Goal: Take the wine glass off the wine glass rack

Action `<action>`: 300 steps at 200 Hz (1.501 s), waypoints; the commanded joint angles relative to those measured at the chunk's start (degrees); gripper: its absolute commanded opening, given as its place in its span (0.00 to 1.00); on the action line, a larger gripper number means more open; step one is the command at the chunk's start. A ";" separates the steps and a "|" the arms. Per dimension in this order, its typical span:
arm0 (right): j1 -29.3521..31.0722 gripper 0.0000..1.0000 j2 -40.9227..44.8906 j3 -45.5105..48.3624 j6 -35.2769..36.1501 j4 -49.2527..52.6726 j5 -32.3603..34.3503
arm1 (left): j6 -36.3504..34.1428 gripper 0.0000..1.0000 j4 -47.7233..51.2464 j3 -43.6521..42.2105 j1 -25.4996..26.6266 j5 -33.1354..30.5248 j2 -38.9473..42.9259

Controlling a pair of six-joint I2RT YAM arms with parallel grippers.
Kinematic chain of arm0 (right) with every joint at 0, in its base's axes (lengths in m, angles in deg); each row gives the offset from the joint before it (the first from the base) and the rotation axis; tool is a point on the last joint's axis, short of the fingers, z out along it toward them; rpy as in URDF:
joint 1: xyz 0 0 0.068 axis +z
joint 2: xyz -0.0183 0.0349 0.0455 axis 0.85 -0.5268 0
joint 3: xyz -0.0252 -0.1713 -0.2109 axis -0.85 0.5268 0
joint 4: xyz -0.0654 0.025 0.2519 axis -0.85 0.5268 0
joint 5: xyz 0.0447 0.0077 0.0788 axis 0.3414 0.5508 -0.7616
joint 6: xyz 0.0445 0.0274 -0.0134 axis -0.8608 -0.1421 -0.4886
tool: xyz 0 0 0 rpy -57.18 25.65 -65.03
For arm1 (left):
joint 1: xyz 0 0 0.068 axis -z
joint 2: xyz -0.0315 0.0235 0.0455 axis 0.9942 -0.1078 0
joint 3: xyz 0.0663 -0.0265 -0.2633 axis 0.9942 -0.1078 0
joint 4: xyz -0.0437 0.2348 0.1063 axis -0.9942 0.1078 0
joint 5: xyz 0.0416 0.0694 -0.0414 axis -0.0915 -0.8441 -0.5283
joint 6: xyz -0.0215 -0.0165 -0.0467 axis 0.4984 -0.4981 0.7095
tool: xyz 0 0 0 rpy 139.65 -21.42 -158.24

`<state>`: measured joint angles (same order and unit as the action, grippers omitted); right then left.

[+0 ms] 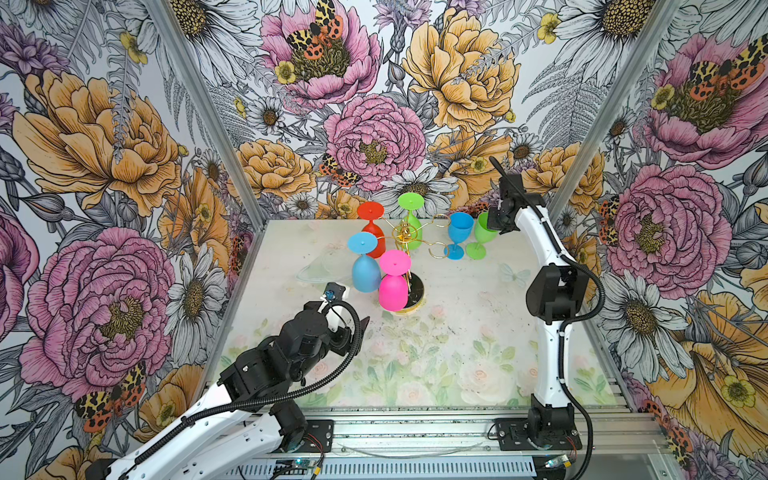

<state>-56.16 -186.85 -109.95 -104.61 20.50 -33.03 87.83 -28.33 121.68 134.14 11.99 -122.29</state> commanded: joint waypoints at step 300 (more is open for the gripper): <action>3.73 0.81 51.23 50.74 -6.55 -20.94 -23.42 | 16.36 0.97 -4.03 13.70 -4.89 7.69 -9.23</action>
<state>-52.54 -141.80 -67.57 -108.17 6.65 -50.10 99.39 -28.18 132.85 130.01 15.77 -131.12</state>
